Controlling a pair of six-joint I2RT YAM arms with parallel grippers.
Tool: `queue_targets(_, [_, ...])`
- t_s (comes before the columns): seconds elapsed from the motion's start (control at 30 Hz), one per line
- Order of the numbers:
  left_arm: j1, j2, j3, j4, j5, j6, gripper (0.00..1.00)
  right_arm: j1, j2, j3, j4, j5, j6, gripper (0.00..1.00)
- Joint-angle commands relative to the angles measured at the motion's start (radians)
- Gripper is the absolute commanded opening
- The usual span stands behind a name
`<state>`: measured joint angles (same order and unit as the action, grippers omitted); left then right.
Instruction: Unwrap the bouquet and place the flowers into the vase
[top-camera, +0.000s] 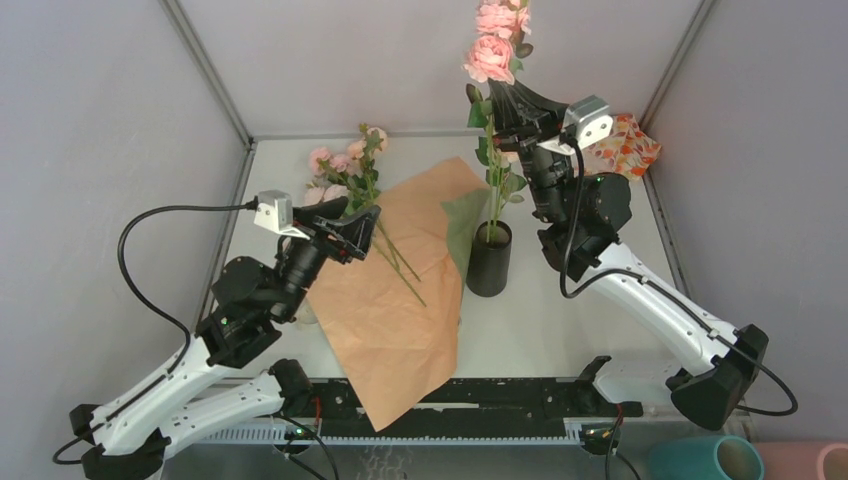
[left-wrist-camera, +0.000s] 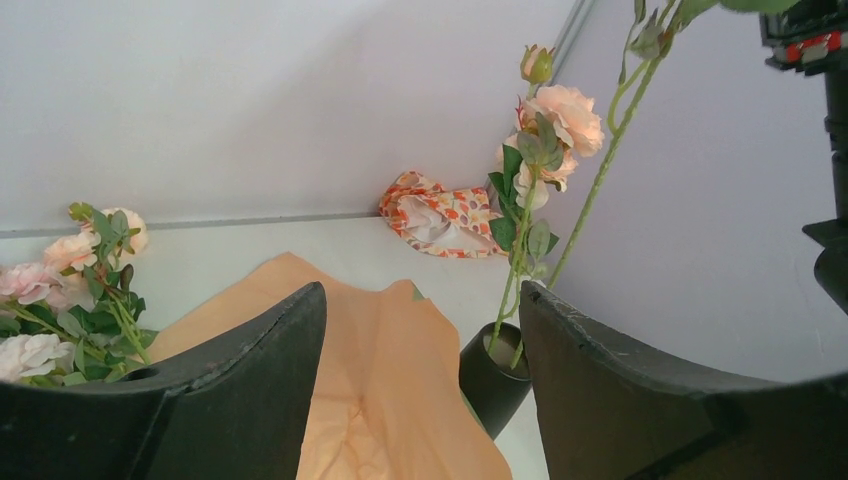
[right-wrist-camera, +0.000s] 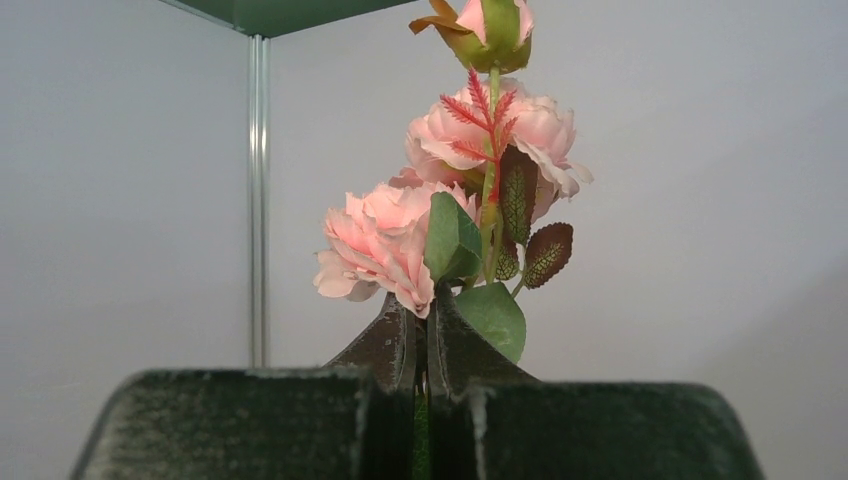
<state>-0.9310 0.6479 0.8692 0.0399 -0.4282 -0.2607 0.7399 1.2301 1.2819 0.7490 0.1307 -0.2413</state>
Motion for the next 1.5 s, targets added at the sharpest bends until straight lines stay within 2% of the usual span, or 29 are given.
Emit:
queue_targets(0.0, [0.004,0.0,-0.007,0.018,-0.013,0.018,0.75,-0.005,-0.046,-0.061,0.044,0.02,-0.023,0.0])
queue_targets(0.27, [0.004,0.007,-0.01,0.025,-0.008,0.009,0.75,0.018,-0.092,-0.211,0.038,0.052,-0.012,0.0])
queue_targets(0.43, [0.003,0.031,-0.007,0.031,-0.002,0.002,0.76,0.131,-0.08,-0.265,0.095,0.139,-0.168,0.0])
queue_targets(0.5, [0.006,0.046,-0.006,0.031,-0.006,0.0,0.76,0.17,-0.07,-0.286,0.128,0.225,-0.206,0.0])
queue_targets(0.6, [0.009,0.068,0.007,0.015,-0.029,-0.013,0.77,0.21,-0.087,-0.36,0.185,0.312,-0.21,0.0])
queue_targets(0.77, [0.042,0.103,0.039,-0.033,-0.052,-0.059,0.78,0.247,-0.123,-0.455,0.157,0.406,-0.198,0.0])
queue_targets(0.93, [0.132,0.139,0.044,-0.097,-0.007,-0.186,0.8,0.259,-0.167,-0.502,0.086,0.475,-0.176,0.0])
queue_targets(1.13, [0.304,0.223,0.099,-0.256,0.04,-0.391,0.82,0.263,-0.218,-0.535,-0.034,0.491,-0.096,0.0])
queue_targets(1.23, [0.431,0.323,0.153,-0.372,0.111,-0.498,0.81,0.268,-0.237,-0.543,-0.079,0.497,-0.073,0.0])
queue_targets(1.33, [0.549,0.448,0.181,-0.41,0.256,-0.592,0.75,0.274,-0.256,-0.544,-0.107,0.49,-0.062,0.05])
queue_targets(1.47, [0.637,0.698,0.286,-0.437,0.377,-0.626,0.66,0.281,-0.276,-0.544,-0.135,0.48,-0.037,0.06])
